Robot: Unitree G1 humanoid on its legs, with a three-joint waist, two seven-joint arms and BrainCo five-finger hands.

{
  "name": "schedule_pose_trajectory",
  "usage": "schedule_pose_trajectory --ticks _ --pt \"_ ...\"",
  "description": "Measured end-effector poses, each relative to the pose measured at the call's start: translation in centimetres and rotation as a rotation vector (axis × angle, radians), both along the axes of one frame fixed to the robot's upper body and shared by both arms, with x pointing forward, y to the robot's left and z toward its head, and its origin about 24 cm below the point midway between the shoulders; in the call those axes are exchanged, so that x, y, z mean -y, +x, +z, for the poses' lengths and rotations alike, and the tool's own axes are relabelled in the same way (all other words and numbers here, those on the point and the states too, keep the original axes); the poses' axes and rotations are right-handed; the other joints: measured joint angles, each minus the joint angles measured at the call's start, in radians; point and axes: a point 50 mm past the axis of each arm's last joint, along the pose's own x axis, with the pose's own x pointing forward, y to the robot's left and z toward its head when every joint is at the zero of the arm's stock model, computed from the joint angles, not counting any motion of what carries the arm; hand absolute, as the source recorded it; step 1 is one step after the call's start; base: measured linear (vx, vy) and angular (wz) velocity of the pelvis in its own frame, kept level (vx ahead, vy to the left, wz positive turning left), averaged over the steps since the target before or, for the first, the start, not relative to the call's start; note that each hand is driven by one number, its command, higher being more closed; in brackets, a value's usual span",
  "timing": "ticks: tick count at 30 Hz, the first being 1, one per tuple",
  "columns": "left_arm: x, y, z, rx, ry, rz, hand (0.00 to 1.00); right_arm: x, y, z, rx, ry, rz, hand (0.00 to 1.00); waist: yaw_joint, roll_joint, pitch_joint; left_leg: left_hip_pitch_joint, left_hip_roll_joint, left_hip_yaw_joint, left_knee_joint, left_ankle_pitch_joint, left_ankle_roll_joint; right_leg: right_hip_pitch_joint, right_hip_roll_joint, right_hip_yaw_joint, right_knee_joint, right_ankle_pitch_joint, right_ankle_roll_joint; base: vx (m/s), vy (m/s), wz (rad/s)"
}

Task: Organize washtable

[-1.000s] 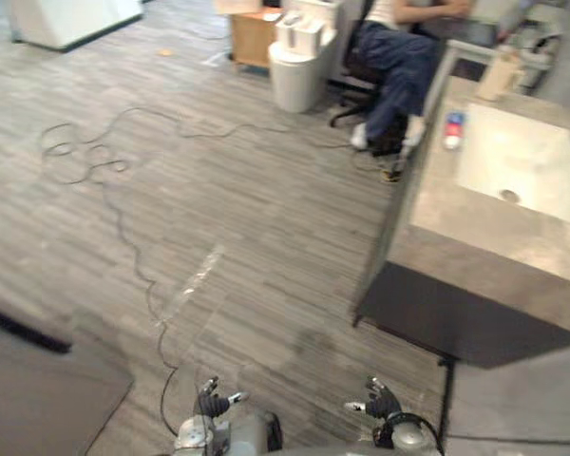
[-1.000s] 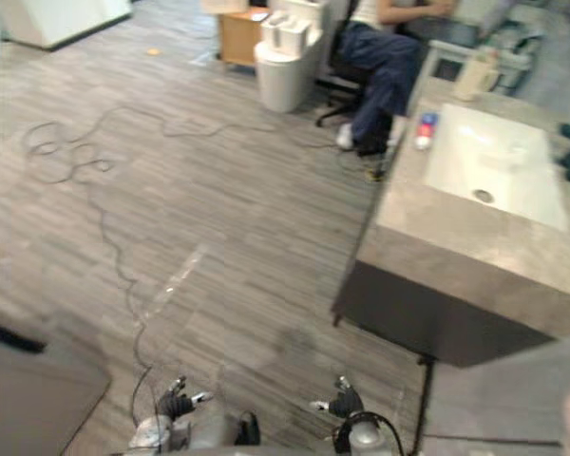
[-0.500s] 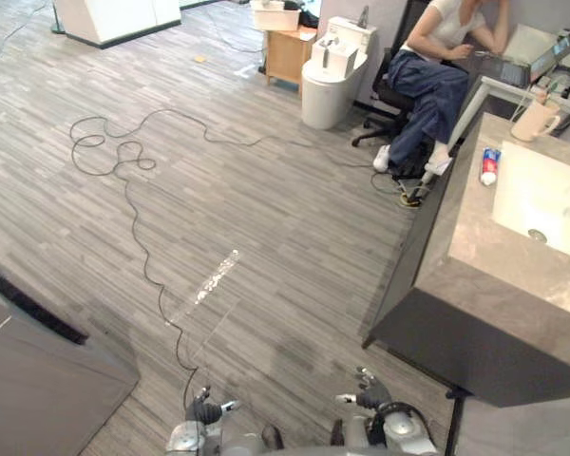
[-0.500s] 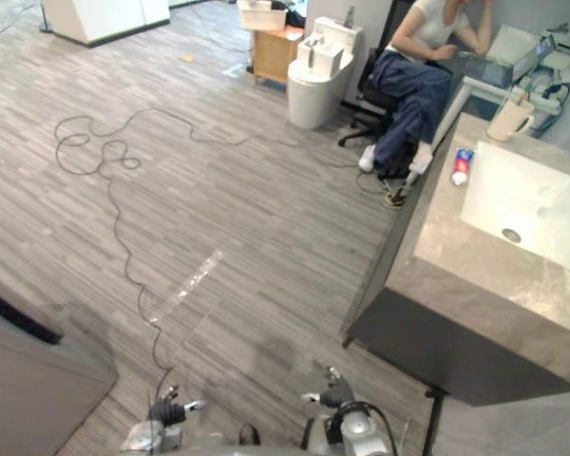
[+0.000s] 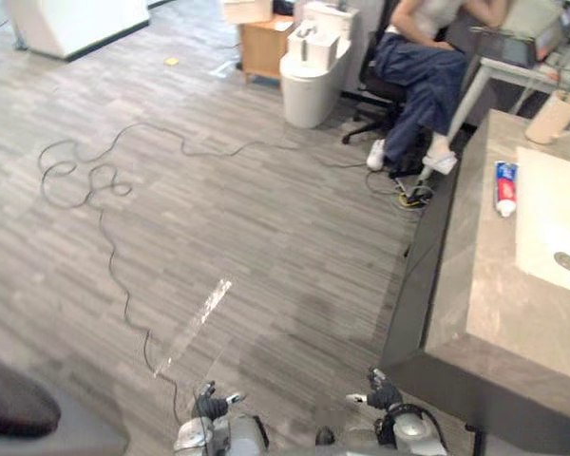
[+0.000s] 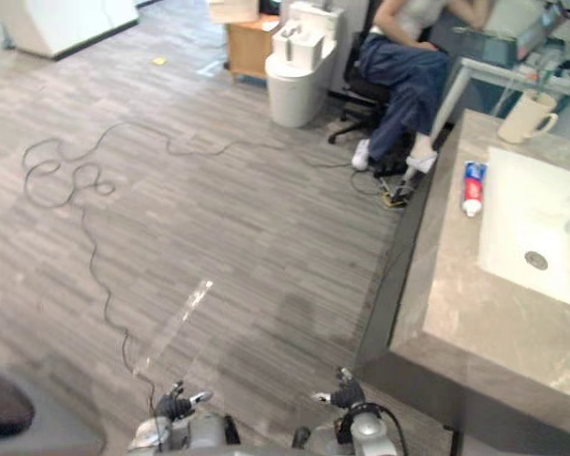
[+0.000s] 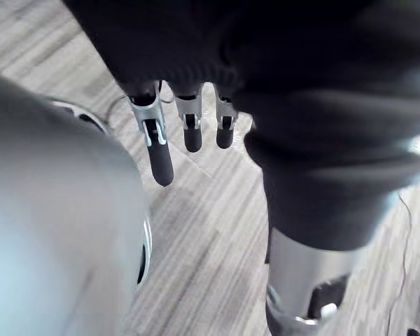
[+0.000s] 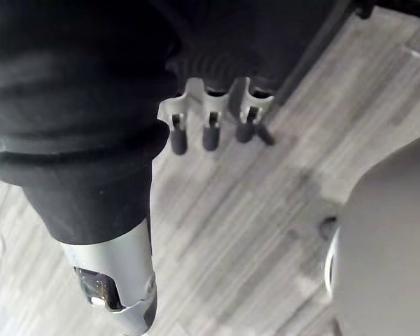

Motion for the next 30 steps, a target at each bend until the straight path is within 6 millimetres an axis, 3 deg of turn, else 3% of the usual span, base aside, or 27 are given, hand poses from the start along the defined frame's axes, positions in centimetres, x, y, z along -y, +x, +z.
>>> schedule_pose_trajectory --ticks 2,3,4,5,6,7,8,9,11,12,13,14,15,16,19,20,22,24,25,27,29,30 --pt "0.0 0.5 0.2 0.025 0.008 -0.018 0.00 0.3 -0.2 -0.1 -0.008 -0.007 -0.008 0.00 0.000 -0.012 0.006 -0.056 -0.050 -0.054 -0.194 0.010 -0.009 0.037 -0.053 0.040 -0.007 -0.010 0.016 0.40 0.183 -0.62" --pt "0.1 0.6 0.3 0.030 0.015 -0.041 0.00 0.5 -0.3 -0.2 -0.015 -0.011 -0.015 0.00 0.002 -0.008 0.004 -0.068 -0.087 -0.124 -0.360 0.052 -0.040 0.053 -0.074 0.059 -0.007 -0.029 0.049 0.36 0.228 -0.66" --pt "0.2 0.5 0.2 0.028 0.013 -0.044 0.00 0.7 -0.5 -0.3 -0.022 -0.013 -0.016 0.00 0.005 0.003 0.000 -0.066 -0.090 -0.162 -0.441 0.099 -0.043 0.057 -0.074 0.071 -0.006 -0.042 0.070 0.37 0.306 -0.78" --pt "0.6 0.3 0.1 0.018 0.003 -0.055 0.00 1.4 -1.0 -0.4 -0.037 -0.031 -0.017 0.00 0.014 0.031 -0.007 -0.064 -0.082 -0.225 -0.526 0.267 -0.040 0.072 -0.060 0.097 -0.004 -0.075 0.125 0.30 0.285 -0.69" --pt "0.7 0.4 0.0 0.018 0.000 -0.053 0.00 1.5 -1.1 -0.5 -0.045 -0.035 -0.018 0.00 0.021 0.039 -0.013 -0.060 -0.087 -0.234 -0.509 0.309 0.028 0.083 -0.068 0.112 -0.001 -0.095 0.149 0.37 0.355 -0.53" --pt "0.1 0.9 0.3 0.026 0.018 -0.062 0.00 0.7 -1.3 -0.7 -0.053 -0.014 -0.017 0.00 0.016 -0.014 -0.018 -0.061 -0.117 -0.216 -0.478 0.276 0.029 0.082 -0.109 0.122 0.012 -0.101 0.158 0.34 0.303 -0.29" --pt "-0.7 0.9 0.4 0.028 0.035 -0.055 0.00 0.1 -1.5 -0.8 -0.060 0.003 -0.019 0.00 0.020 -0.045 -0.023 -0.060 -0.130 -0.191 -0.462 0.244 0.043 0.063 -0.134 0.127 0.054 -0.097 0.160 0.32 0.272 -0.18" --pt "-0.8 0.9 0.4 0.031 0.039 -0.054 0.00 0.0 -1.6 -0.8 -0.065 0.007 -0.019 0.00 0.022 -0.053 -0.026 -0.058 -0.137 -0.181 -0.454 0.225 0.050 0.051 -0.141 0.136 0.086 -0.092 0.167 0.33 0.324 -0.38" --pt "-0.8 0.6 0.3 0.011 0.043 -0.059 0.00 0.2 -1.5 -0.8 -0.066 0.000 -0.017 0.00 0.016 -0.055 -0.023 0.022 -0.157 -0.149 -0.477 0.171 0.074 -0.085 -0.179 0.190 0.414 -0.027 0.215 0.28 0.288 -0.34" --pt "-0.8 0.4 0.2 -0.001 0.042 -0.061 0.00 0.3 -1.4 -0.8 -0.062 -0.001 -0.017 0.00 0.013 -0.043 -0.016 0.056 -0.163 -0.139 -0.497 0.159 0.077 -0.122 -0.190 0.197 0.509 -0.001 0.224 0.20 0.157 -0.21" --pt "-0.8 0.1 0.0 -0.014 0.039 -0.059 0.00 0.4 -1.2 -0.7 -0.055 -0.004 -0.015 0.00 0.008 -0.042 -0.014 0.106 -0.169 -0.130 -0.520 0.148 0.087 -0.167 -0.195 0.195 0.623 -0.011 0.220 0.24 0.150 -0.11" --pt "-1.2 -0.6 -0.2 -0.040 0.051 -0.056 0.00 0.4 -1.1 -0.5 -0.042 -0.004 -0.011 0.00 -0.002 -0.043 -0.015 0.186 -0.176 -0.120 -0.570 0.146 0.091 -0.209 -0.205 0.141 0.707 -0.041 0.176 0.27 0.165 -0.06" --pt "-1.3 -0.8 -0.2 -0.045 0.053 -0.056 0.00 0.3 -1.0 -0.5 -0.038 -0.004 -0.005 0.00 -0.004 -0.043 -0.015 0.211 -0.177 -0.116 -0.593 0.145 0.091 -0.223 -0.205 0.110 0.707 -0.052 0.160 0.21 0.105 -0.04" --pt "-1.4 -1.0 -0.3 -0.049 0.056 -0.056 0.00 0.2 -0.9 -0.5 -0.034 -0.006 0.008 0.00 -0.004 -0.041 -0.016 0.245 -0.177 -0.108 -0.624 0.144 0.092 -0.251 -0.202 0.062 0.684 -0.069 0.141 0.19 0.041 -0.19" --pt "-1.4 -0.9 -0.3 -0.051 0.055 -0.054 0.00 0.4 -0.5 -0.2 -0.010 -0.010 0.021 0.00 -0.007 -0.036 -0.015 0.299 -0.169 -0.068 -0.676 0.134 0.067 -0.339 -0.175 -0.078 0.461 -0.085 0.134 0.29 -0.013 -0.44" --pt "-1.4 -1.0 -0.3 -0.055 0.053 -0.055 0.00 0.6 0.0 -0.1 0.001 -0.013 0.021 0.00 -0.008 -0.026 -0.010 0.320 -0.149 -0.031 -0.675 0.120 0.050 -0.359 -0.149 -0.156 0.318 -0.063 0.112 0.25 -0.047 -0.60" --pt "-1.3 -1.4 -0.5 -0.069 0.051 -0.058 0.00 0.6 -0.1 -0.1 -0.004 -0.008 0.019 0.00 -0.012 -0.024 -0.009 0.346 -0.148 -0.006 -0.687 0.100 0.017 -0.360 -0.121 -0.190 0.218 0.002 0.062 0.34 -0.079 -0.49" --pt "-1.0 -2.0 -0.8 -0.092 0.041 -0.052 0.00 0.4 -0.3 -0.1 -0.005 0.005 0.017 0.00 -0.038 -0.030 -0.019 0.413 -0.153 0.001 -0.690 0.059 -0.040 -0.327 -0.108 -0.184 0.180 0.085 0.008 0.54 -0.177 -0.10" --pt "-0.7 -2.0 -0.8 -0.096 0.033 -0.054 0.00 0.7 -0.2 -0.1 -0.003 0.000 0.016 0.00 -0.035 -0.020 -0.027 0.420 -0.131 0.000 -0.663 0.046 -0.058 -0.321 -0.091 -0.188 0.189 0.068 0.002 0.56 -0.227 -0.07" --pt "-0.3 -1.8 -0.8 -0.078 0.014 -0.021 0.00 0.9 -0.4 -0.1 -0.002 0.001 -0.012 0.00 -0.030 0.007 -0.035 0.326 -0.052 -0.016 -0.409 0.025 -0.091 -0.285 -0.046 -0.187 0.166 0.035 -0.013 0.46 -0.235 -0.21" --pt "0.8 -1.7 -0.7 -0.055 -0.027 0.030 0.00 1.6 -0.4 0.1 0.006 -0.019 -0.022 0.00 -0.029 0.048 -0.034 0.184 0.057 -0.077 -0.019 0.026 -0.106 -0.202 0.031 -0.153 0.112 0.014 -0.033 0.52 -0.213 -0.62" --pt "0.8 -1.5 -0.6 -0.044 -0.024 0.027 0.00 1.5 -0.6 0.0 -0.002 -0.016 -0.024 0.00 -0.026 0.046 -0.032 0.164 0.073 -0.087 0.061 0.026 -0.106 -0.164 0.050 -0.128 0.094 0.010 -0.040 0.54 -0.148 -0.87"
